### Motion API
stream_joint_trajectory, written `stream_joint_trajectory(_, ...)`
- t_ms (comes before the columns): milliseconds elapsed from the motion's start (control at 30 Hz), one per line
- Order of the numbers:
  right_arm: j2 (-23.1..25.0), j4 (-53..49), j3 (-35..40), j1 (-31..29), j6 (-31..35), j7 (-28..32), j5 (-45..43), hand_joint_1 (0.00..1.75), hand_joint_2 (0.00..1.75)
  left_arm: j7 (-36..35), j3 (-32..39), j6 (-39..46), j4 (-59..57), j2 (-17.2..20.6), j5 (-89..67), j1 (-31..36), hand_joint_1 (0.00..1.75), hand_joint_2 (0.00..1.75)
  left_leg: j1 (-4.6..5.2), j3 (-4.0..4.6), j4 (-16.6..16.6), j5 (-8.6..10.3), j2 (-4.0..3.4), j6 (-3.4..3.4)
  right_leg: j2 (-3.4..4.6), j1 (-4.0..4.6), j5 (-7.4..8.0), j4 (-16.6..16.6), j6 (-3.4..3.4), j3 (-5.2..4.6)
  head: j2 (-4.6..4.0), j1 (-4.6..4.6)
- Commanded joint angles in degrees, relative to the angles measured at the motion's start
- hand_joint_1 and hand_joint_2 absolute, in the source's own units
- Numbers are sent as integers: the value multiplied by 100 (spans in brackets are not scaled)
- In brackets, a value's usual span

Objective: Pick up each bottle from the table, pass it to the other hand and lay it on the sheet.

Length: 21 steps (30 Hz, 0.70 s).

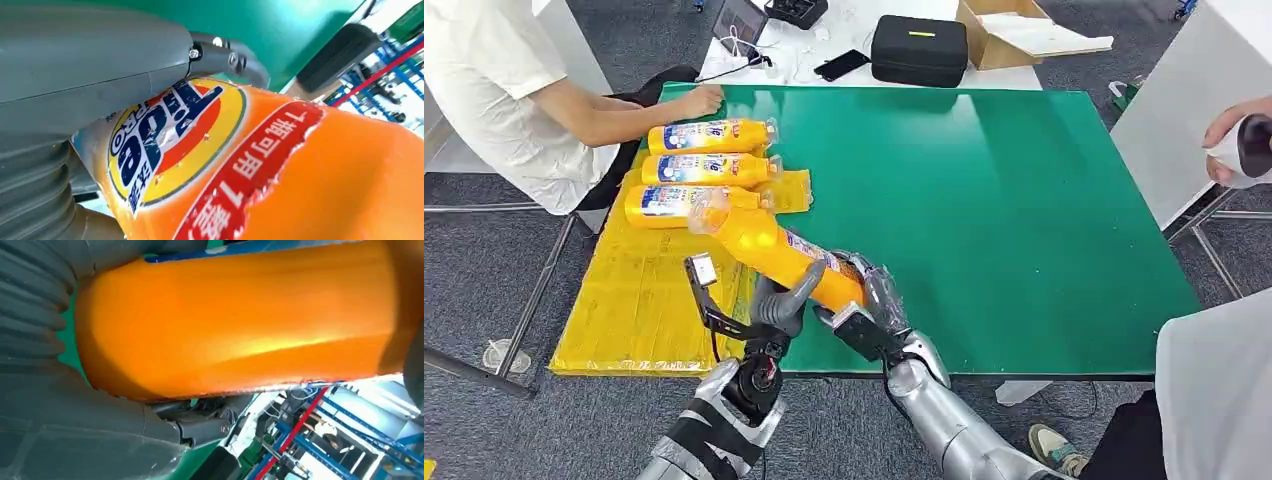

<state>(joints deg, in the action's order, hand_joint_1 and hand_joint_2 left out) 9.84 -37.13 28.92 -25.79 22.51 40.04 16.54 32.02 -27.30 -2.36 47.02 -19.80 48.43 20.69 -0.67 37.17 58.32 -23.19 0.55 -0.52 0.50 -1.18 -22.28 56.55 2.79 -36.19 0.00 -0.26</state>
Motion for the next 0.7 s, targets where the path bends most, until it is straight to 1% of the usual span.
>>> stream_joint_trajectory(33, -53, 119, 370, 286, -262, -4, -234, 0, 175, 228, -12, 300, 1129, 405, -270, -241, 175, 175, -7, -47, -5, -19, -10, 1, -1, 12, -16, -8, -19, 48, 0, 0)
stream_joint_trajectory(100, -3, 228, 353, 313, -338, -4, -277, 0, 175, 269, -13, 366, 1286, 458, -389, -317, 175, 175, -6, -20, -4, -8, -3, 2, -5, 8, -7, -6, -12, 20, 2, 0)
stream_joint_trajectory(133, 5, 221, 358, 322, -308, -4, -270, 0, 0, 272, -9, 389, 1303, 463, -409, -327, 175, 175, -6, -35, -3, -14, -3, 2, -8, 10, -14, -5, -16, 33, 0, -2)
stream_joint_trajectory(167, 12, 200, 318, 351, -241, -4, -301, 0, 0, 276, -4, 424, 1348, 476, -475, -353, 175, 175, -5, -16, -2, -7, -1, 1, -6, 8, -7, -4, -11, 16, 0, 0)
stream_joint_trajectory(200, 10, 173, 302, 374, -215, -4, -320, 0, 0, 275, -4, 425, 1386, 488, -511, -379, 175, 175, -7, -27, -1, -12, -1, 1, -8, 10, -12, -4, -16, 29, 0, 4)
stream_joint_trajectory(233, 5, 123, 284, 399, -171, -4, -338, 0, 0, 280, -13, 428, 1409, 502, -557, -392, 175, 175, -2, -13, -3, -8, -4, 0, -2, 3, -8, -2, -11, 14, 0, -2)
stream_joint_trajectory(267, -10, 3, 254, 455, -61, -4, -372, 0, 0, 317, -25, 465, 1466, 530, -683, -423, 175, 175, -6, -26, -2, -15, -12, 0, 4, 9, -11, -5, -16, 26, 0, 2)
stream_joint_trajectory(300, -10, 3, 254, 455, -61, -4, -372, 0, 0, 317, -25, 465, 1466, 530, -683, -423, 175, 175, -5, -17, -3, -11, -9, 0, 2, 7, -8, -5, -13, 18, 0, 0)
stream_joint_trajectory(333, -10, 3, 254, 455, -61, -4, -372, 0, 0, 317, -25, 465, 1466, 530, -683, -423, 175, 175, -5, -28, -3, -14, -9, 0, -2, 9, -13, -5, -16, 30, 0, 4)
stream_joint_trajectory(367, -19, -71, 235, 485, 35, -4, -382, 0, 0, 329, -29, 495, 1504, 551, -756, -444, 175, 175, -3, -11, -3, -7, -1, 0, -6, 5, -8, -3, -11, 14, 0, 4)
stream_joint_trajectory(433, -32, -381, 155, 603, 451, -4, -444, 0, 0, 377, -20, 715, 1582, 584, -1025, -482, 175, 175, -3, -18, -3, -11, -7, 0, -1, 5, -10, -2, -14, 19, 0, 2)
stream_joint_trajectory(467, -38, -615, 68, 683, 812, -4, -502, 0, 0, 393, 2, 856, 1652, 611, -1184, -516, 175, 175, -2, -2, -4, -5, -5, 0, 1, 3, -4, -3, -8, 4, 0, 2)
stream_joint_trajectory(500, -36, -802, -51, 736, 1134, -4, -577, 0, 0, 397, 45, 929, 1739, 637, -1279, -564, 175, 175, -5, -20, -2, -14, -10, 1, 3, 7, -11, -3, -14, 21, 0, 2)
stream_joint_trajectory(533, -31, -872, -129, 753, 1255, -4, -631, 0, 0, 378, 73, 949, 1778, 648, -1299, -588, 175, 175, -4, -25, -1, -16, -10, 1, 1, 7, -14, -1, -17, 26, 0, 2)
stream_joint_trajectory(567, -25, -987, -315, 770, 1409, -4, -752, 0, 0, 334, 123, 983, 1850, 675, -1353, -630, 175, 175, -2, -10, -1, -10, -7, 1, 0, 4, -9, 0, -12, 11, 0, 2)
stream_joint_trajectory(600, -23, -1071, -452, 783, 1531, -4, -803, 0, 0, 299, 153, 1033, 1875, 684, -1421, -650, 175, 175, -5, -24, -1, -16, -9, 1, 0, 8, -14, -1, -16, 24, 2, 0)
stream_joint_trajectory(667, -35, -1139, -520, 794, 1570, -4, -821, 0, 0, 279, 168, 1088, 1871, 688, -1493, -650, 175, 175, -2, -1, -3, -4, -4, 0, -1, 2, -4, -2, -8, 2, 0, 2)
stream_joint_trajectory(700, -35, -1139, -520, 794, 1570, -4, -821, 0, 0, 279, 168, 1088, 1871, 688, -1493, -650, 175, 175, -3, -16, 0, -11, -7, 0, 0, 6, -10, -1, -13, 16, 0, 2)
